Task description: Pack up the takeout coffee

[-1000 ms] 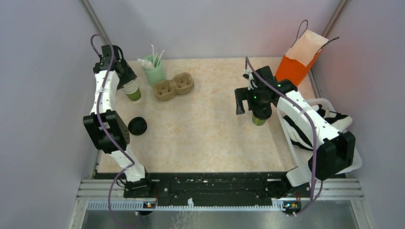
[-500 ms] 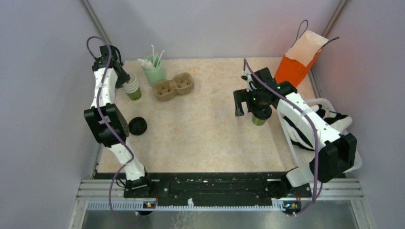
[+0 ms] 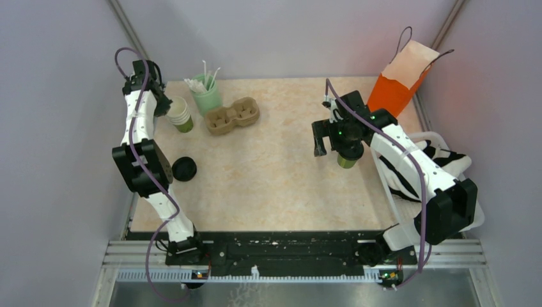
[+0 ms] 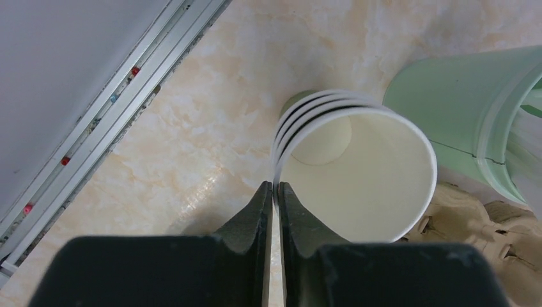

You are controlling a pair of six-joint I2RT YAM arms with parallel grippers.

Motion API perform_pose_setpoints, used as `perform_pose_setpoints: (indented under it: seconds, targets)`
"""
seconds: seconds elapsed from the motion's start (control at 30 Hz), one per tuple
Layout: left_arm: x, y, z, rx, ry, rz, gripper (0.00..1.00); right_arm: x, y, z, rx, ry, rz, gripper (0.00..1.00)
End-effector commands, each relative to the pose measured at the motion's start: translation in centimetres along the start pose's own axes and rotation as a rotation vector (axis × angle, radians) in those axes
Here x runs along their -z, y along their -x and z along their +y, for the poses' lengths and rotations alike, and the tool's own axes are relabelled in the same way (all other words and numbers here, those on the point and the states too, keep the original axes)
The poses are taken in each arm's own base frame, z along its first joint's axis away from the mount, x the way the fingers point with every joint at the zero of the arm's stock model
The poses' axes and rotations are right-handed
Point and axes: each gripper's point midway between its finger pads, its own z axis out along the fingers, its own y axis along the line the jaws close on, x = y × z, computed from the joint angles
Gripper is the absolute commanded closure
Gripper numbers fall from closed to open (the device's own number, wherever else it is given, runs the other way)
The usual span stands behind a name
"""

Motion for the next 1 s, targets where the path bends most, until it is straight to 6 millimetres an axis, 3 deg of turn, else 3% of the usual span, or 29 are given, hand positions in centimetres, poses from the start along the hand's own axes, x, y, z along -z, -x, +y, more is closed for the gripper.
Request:
perform_pose_setpoints:
  seconds: [0.0, 0.23, 0.5, 0.63, 0.97]
  targets:
    - [0.9, 1.9, 0.2, 0.008, 0.0, -0.054, 0.89, 0.5, 1.6, 0.7, 0.028, 0.025, -0.058, 0.03]
    - [1.4, 2.7, 0.1, 0.018, -0.008, -0.063, 1.0, 0.5, 1.6, 0.8, 0.03, 0.026, -0.058, 0.03]
    - [3.9, 4.0, -1.0, 0.1, -0.11, -0.102, 1.0, 0.5, 1.6, 0.8, 0.032, 0.026, -0.06, 0.03]
    - [3.5, 3.3, -0.6, 0.141, -0.143, -0.089, 1.0, 0.6, 1.6, 0.8, 0.033, 0.028, -0.062, 0.03]
    - [5.4, 3.2, -1.1, 0.27, -0.303, -0.096, 1.0, 0.6, 1.5, 0.8, 0.037, 0.026, -0.061, 0.03]
